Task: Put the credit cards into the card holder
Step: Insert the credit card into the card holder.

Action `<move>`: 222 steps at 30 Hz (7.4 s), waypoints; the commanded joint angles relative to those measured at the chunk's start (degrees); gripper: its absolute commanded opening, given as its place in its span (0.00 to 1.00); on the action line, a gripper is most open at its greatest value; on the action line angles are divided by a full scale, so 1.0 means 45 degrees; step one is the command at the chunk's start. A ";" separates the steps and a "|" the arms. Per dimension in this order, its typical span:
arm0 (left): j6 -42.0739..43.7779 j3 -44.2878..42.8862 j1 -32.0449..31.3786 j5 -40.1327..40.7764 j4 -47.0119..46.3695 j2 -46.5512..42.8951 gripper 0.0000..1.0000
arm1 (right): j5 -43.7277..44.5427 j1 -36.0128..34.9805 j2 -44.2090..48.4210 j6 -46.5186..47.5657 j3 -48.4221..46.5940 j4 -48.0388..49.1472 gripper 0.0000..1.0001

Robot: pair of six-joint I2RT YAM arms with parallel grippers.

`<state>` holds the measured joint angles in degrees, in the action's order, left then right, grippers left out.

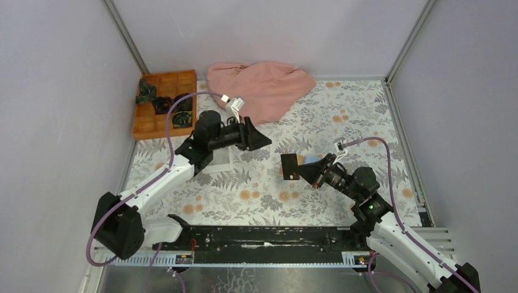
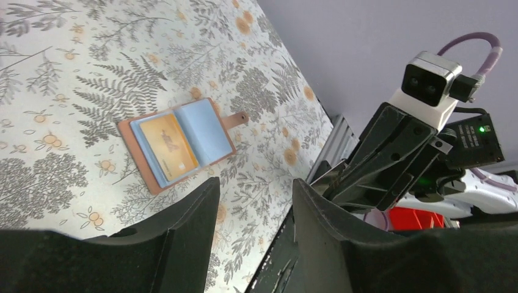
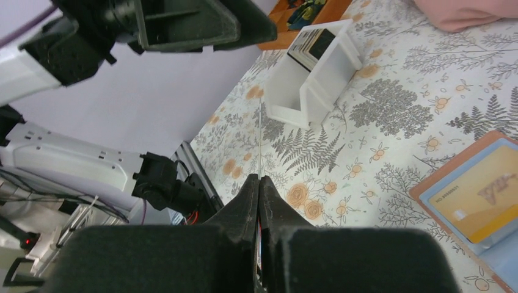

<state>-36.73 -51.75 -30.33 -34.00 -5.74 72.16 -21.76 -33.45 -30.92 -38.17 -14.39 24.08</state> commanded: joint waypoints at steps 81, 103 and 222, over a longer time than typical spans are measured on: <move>-0.0725 -0.0075 -0.2566 0.0741 -0.4326 0.5858 0.00 | 0.8160 -0.0086 -0.1812 0.0210 -0.2103 -0.5068 0.00; -0.0257 -0.2003 -0.2255 -0.0281 -0.3419 0.8845 0.00 | 0.9686 -0.0086 -0.6103 0.0056 -0.2877 -0.5844 0.00; -0.3955 -0.3770 -0.2283 -0.1053 -0.2480 1.1926 0.00 | 0.9884 0.0656 -1.0825 -0.1087 -0.3189 -0.5623 0.00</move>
<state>-54.13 -68.97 -39.33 -39.94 -15.75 123.76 22.96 -31.07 -77.54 -42.19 -29.08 2.33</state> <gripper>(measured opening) 0.013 0.011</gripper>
